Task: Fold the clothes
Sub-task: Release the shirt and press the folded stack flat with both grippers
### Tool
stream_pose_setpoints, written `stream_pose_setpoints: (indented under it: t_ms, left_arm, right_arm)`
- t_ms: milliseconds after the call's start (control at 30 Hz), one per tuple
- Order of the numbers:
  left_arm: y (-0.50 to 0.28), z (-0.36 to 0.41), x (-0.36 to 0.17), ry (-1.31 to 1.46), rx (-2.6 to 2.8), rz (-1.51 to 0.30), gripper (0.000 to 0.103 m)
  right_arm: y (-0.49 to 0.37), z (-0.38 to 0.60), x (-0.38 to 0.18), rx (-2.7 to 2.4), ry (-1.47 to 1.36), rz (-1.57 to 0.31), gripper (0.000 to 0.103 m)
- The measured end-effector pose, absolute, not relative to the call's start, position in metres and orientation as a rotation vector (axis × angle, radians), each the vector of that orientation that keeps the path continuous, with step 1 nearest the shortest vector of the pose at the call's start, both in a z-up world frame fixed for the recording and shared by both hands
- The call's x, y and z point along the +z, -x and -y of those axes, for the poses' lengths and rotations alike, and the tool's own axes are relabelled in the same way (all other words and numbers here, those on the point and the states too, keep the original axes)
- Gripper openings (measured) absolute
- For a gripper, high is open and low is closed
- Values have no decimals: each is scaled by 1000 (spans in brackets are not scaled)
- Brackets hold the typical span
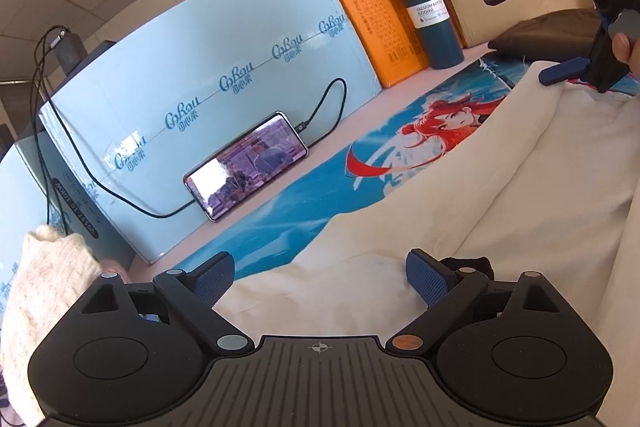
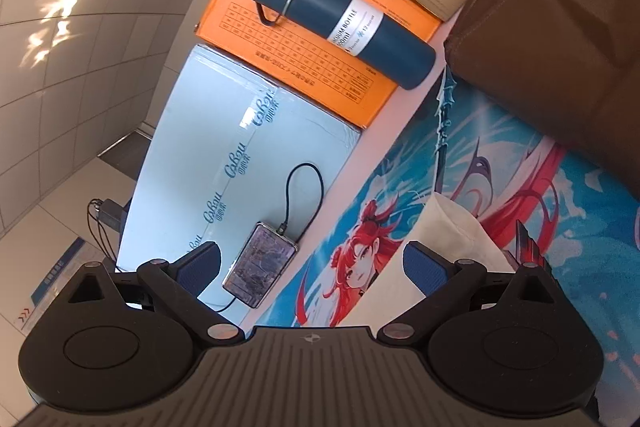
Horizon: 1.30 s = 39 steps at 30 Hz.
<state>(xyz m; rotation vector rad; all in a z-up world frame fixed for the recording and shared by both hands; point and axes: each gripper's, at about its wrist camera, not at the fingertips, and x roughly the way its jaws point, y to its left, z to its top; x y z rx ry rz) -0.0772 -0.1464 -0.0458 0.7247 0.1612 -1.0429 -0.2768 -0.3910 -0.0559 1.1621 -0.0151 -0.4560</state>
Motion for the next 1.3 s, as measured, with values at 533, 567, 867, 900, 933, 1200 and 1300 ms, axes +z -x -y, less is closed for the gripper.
stream_pose_setpoints:
  t_ms: [533, 567, 867, 900, 933, 1200, 1300]
  left_arm:
    - [148, 99, -27, -567, -1145, -2, 97]
    - [157, 103, -31, -595, -1176, 8, 97]
    - [213, 121, -48, -770, -1373, 64, 97]
    - [215, 123, -49, -779, -1382, 63, 97]
    - [218, 126, -50, -787, -1386, 64, 97]
    - [233, 149, -54, -820, -1390, 102, 97]
    - [240, 161, -55, -824, -1398, 113, 98]
  right_arm:
    - [293, 403, -9, -364, -855, -146, 103]
    - [292, 408, -10, -376, -828, -179, 103]
    - [258, 436, -29, -278, -726, -351, 103]
    - [253, 435, -28, -285, -697, -365, 103]
    - [250, 436, -28, -300, -674, -383, 103]
    - [249, 446, -38, -315, -669, -413, 103]
    - [254, 448, -39, -318, -683, -386, 103]
